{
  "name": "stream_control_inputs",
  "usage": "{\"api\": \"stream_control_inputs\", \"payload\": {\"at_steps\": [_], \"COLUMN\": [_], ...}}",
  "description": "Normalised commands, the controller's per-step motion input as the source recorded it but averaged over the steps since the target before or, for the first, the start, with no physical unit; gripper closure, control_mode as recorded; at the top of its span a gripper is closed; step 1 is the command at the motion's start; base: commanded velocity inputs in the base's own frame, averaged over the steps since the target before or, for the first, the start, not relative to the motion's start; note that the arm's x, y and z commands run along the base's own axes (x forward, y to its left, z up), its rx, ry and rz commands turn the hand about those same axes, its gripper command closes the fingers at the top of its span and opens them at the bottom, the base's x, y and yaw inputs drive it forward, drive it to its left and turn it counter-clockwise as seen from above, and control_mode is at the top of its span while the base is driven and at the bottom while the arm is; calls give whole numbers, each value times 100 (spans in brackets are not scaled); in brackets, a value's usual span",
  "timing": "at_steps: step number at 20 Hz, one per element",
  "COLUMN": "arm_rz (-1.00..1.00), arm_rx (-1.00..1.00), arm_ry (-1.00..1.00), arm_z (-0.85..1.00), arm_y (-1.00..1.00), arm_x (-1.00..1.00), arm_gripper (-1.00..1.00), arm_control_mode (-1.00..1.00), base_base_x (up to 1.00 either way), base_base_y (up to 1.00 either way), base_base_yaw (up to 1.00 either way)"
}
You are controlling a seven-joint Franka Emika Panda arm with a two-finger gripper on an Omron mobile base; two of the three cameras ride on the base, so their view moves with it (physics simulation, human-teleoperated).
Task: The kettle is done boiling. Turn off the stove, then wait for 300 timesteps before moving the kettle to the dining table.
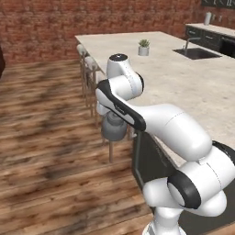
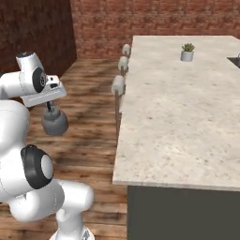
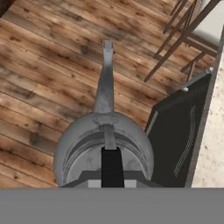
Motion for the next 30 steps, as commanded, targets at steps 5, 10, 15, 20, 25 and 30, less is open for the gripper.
{"api": "stream_control_inputs", "payload": {"at_steps": [5, 10, 15, 20, 25, 30], "arm_rz": [0, 0, 0, 0, 0, 0], "arm_rx": [0, 0, 0, 0, 0, 0], "arm_ry": [0, 0, 0, 0, 0, 0], "arm_z": [0, 0, 0, 0, 0, 0], "arm_y": [0, 0, 0, 0, 0, 0], "arm_x": [0, 0, 0, 0, 0, 0], "arm_gripper": [100, 100, 100, 100, 100, 100], "arm_control_mode": [100, 100, 100, 100, 100, 100], "base_base_x": [52, 53, 54, 52, 49, 36], "base_base_y": [81, 81, 81, 79, 73, 60], "base_base_yaw": [-41, -41, -41, -41, -41, -43]}}
